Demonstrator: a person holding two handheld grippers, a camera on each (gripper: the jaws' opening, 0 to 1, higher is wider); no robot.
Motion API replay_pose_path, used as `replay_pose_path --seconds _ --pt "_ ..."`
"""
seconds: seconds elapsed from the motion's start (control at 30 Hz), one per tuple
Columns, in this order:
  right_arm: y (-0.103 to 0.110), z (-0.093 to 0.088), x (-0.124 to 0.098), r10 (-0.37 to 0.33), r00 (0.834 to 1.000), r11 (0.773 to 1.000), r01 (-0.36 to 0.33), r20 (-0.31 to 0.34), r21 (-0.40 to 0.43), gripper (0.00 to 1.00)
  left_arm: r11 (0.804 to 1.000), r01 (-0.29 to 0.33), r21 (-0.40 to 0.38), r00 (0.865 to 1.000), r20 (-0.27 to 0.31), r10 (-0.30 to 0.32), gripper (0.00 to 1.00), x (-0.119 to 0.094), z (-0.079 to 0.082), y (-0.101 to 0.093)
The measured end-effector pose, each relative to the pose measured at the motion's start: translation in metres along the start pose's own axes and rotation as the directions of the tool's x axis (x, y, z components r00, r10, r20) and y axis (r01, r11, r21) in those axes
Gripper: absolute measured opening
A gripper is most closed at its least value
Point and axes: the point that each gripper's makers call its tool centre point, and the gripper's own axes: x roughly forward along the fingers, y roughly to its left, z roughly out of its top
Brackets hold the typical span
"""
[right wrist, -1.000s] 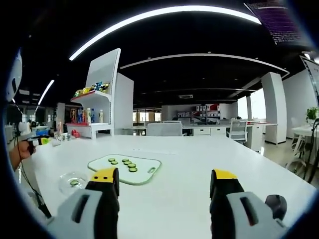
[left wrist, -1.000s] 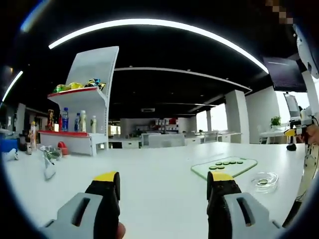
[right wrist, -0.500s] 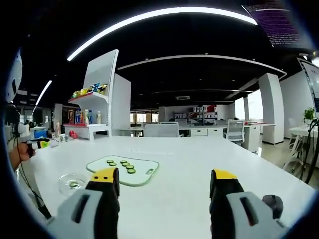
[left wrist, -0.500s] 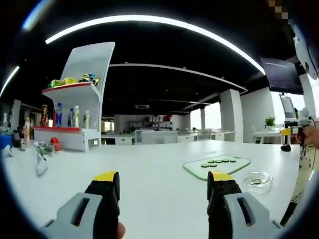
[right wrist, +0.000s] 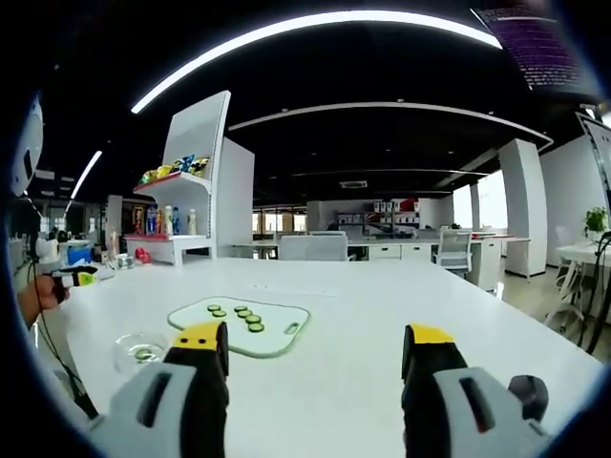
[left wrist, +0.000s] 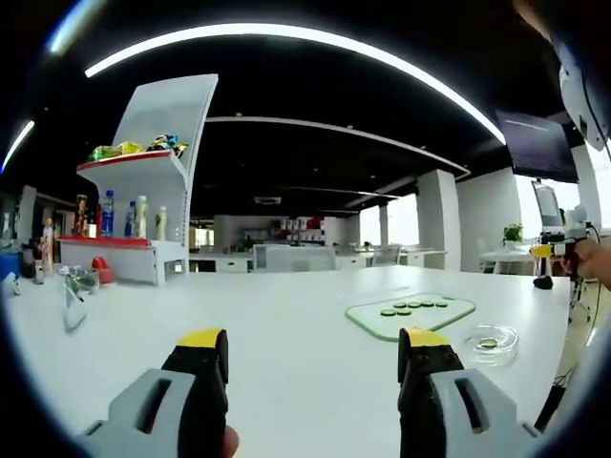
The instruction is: Open the petri dish lid, add cucumber slices into the petri dish, and close the lid
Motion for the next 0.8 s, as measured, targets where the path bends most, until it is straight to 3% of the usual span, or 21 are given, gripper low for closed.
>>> replay_pose_path --seconds 0.8 --pt "-0.0035 -0.0059 -0.0069 -0.032 0.999 0.999 0.032 -0.006 0.013 0.73 1.000 0.014 -0.002 1.000 -0.004 -0.014 0.73 0.0043 -0.0013 -0.0038"
